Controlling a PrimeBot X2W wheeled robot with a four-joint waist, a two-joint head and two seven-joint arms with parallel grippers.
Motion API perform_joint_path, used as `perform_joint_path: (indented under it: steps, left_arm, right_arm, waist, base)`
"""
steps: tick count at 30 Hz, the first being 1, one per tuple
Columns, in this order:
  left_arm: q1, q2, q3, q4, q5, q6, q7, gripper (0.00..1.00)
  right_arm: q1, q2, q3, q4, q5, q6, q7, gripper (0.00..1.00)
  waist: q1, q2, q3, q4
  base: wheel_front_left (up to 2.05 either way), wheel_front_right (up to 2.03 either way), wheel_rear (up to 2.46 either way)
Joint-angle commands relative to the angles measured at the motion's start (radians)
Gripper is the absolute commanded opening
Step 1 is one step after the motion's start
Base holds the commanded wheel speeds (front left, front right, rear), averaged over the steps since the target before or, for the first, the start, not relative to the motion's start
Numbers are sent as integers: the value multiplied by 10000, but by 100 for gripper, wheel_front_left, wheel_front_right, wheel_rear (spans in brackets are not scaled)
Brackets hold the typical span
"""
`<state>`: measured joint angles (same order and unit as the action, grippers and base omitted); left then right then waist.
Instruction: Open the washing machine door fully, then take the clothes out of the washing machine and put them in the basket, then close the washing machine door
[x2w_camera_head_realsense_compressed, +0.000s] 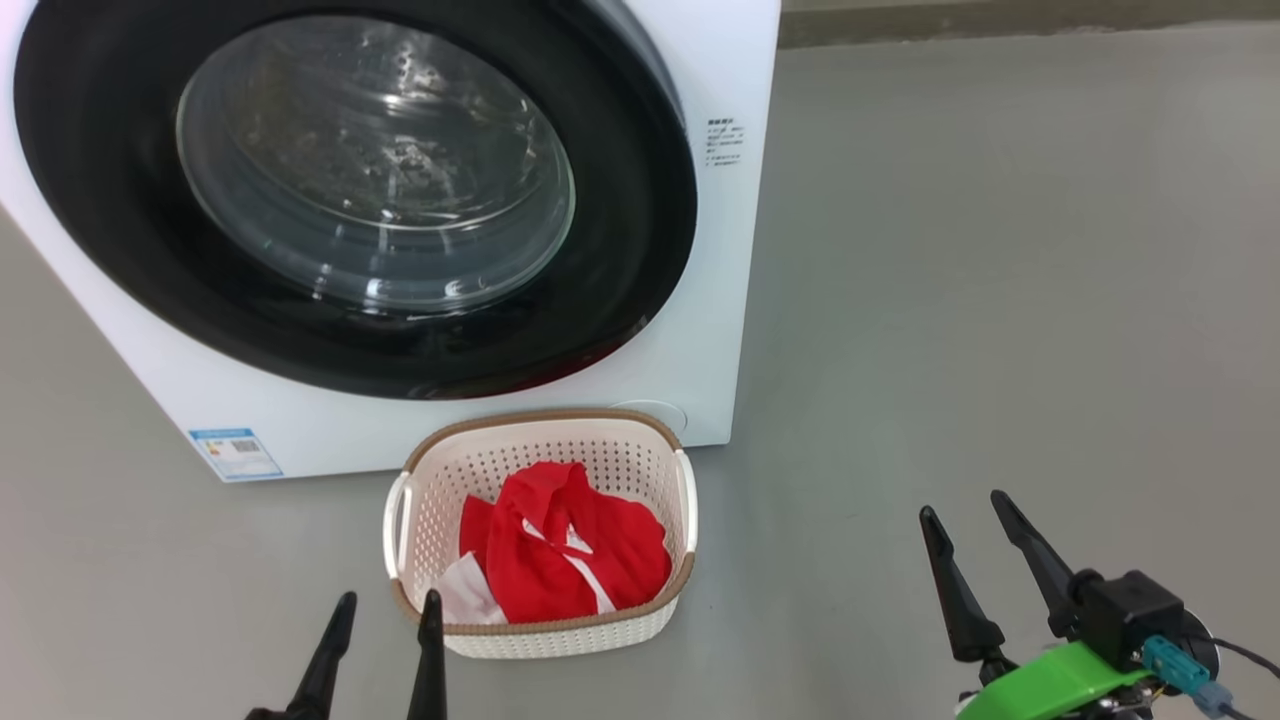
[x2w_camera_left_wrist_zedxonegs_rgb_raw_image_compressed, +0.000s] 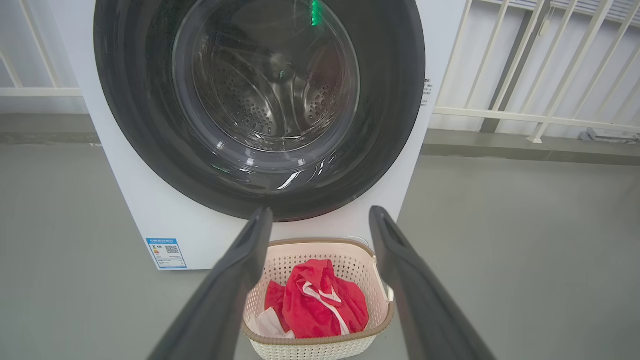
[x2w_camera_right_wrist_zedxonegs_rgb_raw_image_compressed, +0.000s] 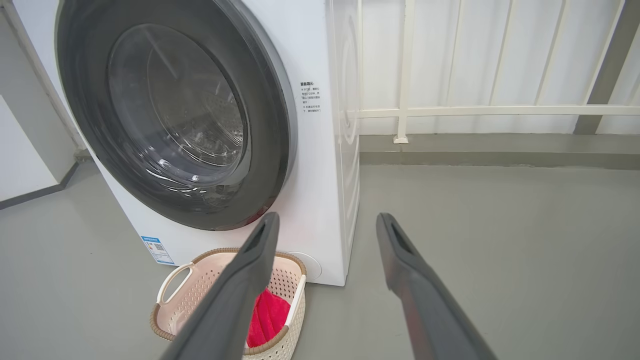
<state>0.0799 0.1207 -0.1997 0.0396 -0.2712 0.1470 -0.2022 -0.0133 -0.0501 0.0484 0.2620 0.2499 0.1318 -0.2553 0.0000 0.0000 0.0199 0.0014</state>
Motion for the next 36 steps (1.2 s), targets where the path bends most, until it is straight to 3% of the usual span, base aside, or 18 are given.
perform_joint_path:
  steps: [1, 36]
  left_arm:
    - [-116, 154, 361, -291, -71, 62, 7, 100]
    - [87, 261, 202, -248, -238, 264, -50, 100]
  right_arm:
    - [-20, -8, 186, -330, -72, -11, -50, 100]
    - [730, -1, -139, -949, -105, -11, 486, 100]
  waist:
    - [0, 0, -77, -75]
    - [0, 0, -256, -196]
  base:
    - [0, 0, 0]
    - [0, 0, 0]
